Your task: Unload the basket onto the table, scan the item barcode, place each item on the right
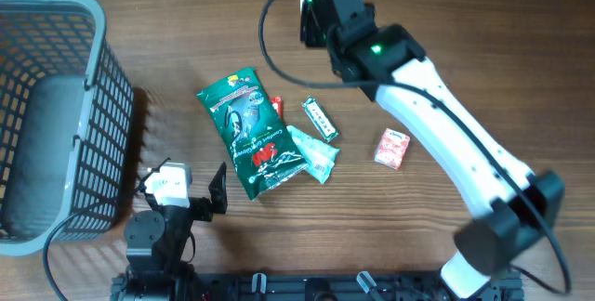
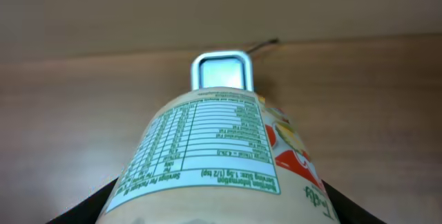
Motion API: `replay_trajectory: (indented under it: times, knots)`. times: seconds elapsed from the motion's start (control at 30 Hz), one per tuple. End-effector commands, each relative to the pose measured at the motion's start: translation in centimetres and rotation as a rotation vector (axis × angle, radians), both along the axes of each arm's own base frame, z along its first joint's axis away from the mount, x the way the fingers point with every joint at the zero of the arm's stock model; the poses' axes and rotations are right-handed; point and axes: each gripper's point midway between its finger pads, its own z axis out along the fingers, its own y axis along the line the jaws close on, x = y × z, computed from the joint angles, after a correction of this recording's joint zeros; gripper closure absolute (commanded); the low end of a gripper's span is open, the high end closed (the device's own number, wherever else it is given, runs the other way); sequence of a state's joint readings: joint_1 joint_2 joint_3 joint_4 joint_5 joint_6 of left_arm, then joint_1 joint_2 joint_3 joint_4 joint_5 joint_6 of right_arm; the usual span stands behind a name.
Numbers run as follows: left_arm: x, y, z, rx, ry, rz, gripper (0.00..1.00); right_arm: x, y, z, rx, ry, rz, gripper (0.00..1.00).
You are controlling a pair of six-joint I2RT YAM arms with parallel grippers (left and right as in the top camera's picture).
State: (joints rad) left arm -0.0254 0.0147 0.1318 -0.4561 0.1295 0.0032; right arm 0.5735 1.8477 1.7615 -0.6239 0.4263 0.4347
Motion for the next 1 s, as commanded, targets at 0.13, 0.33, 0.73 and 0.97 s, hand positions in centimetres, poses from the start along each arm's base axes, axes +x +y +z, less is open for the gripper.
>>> replay_trajectory:
  times: [0.13,0.33,0.73,0.97]
  knots:
    - [-0.1,-0.3,0.0,0.009,-0.001,-0.021,0.0,10.6,-2.8,-6.5,-0.009,-0.173,-0.156,0.49]
    - [-0.1,-0.3,0.0,0.009,-0.001,-0.021,0.0,13.5,1.1,-7.0,0.042,-0.297,0.022,0.45]
    - [-0.1,-0.3,0.0,0.009,-0.001,-0.021,0.0,14.3,2.4,-8.3,0.056,-0.319,0.086,0.4]
    - [-0.1,-0.3,0.0,0.009,-0.001,-0.021,0.0,12.7,0.0,-3.8,0.014,-0.295,0.064,0.41]
